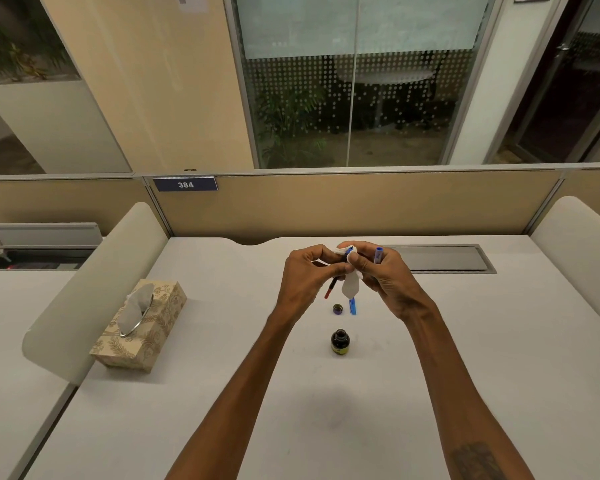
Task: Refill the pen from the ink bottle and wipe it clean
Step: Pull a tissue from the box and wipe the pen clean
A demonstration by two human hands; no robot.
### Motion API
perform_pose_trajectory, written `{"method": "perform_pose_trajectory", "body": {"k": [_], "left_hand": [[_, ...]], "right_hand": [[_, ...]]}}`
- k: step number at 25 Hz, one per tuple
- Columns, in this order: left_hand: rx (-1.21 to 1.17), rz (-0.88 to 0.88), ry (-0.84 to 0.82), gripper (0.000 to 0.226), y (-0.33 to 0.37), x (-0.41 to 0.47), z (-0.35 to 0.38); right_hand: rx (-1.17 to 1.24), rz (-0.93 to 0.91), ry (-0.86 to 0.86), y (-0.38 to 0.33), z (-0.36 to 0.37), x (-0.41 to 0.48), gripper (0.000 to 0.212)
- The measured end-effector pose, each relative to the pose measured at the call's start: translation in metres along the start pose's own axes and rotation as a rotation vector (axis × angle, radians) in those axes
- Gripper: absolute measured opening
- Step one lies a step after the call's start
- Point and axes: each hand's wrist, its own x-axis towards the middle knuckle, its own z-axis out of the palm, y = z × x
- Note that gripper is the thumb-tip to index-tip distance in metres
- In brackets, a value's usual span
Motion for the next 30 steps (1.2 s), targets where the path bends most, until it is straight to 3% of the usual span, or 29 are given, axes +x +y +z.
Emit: {"method": "perform_pose_trajectory", "body": {"k": [6, 14, 20, 30], "left_hand": [[0.017, 0.027, -0.026, 0.02, -0.002, 0.001, 0.001], [0.282, 0.063, -0.103, 0.028, 0.003, 0.002, 0.007], [0.351, 0.118, -0.004, 0.027, 0.002, 0.002, 0.009], [0.292, 0.009, 0.085, 0.026, -0.001, 0.002, 0.009]], "right_hand": [[-0.101, -0.099, 0.139, -0.002, -0.002, 0.002, 0.019], [-0.087, -0.095, 0.141, 0.0, -0.009, 0.0, 0.023], [-0.045, -0.08, 0.18, 0.002, -0.008, -0.003, 0.024], [-0.057, -0.049, 0.214, 0.01, 0.001, -0.001, 0.025]]}}
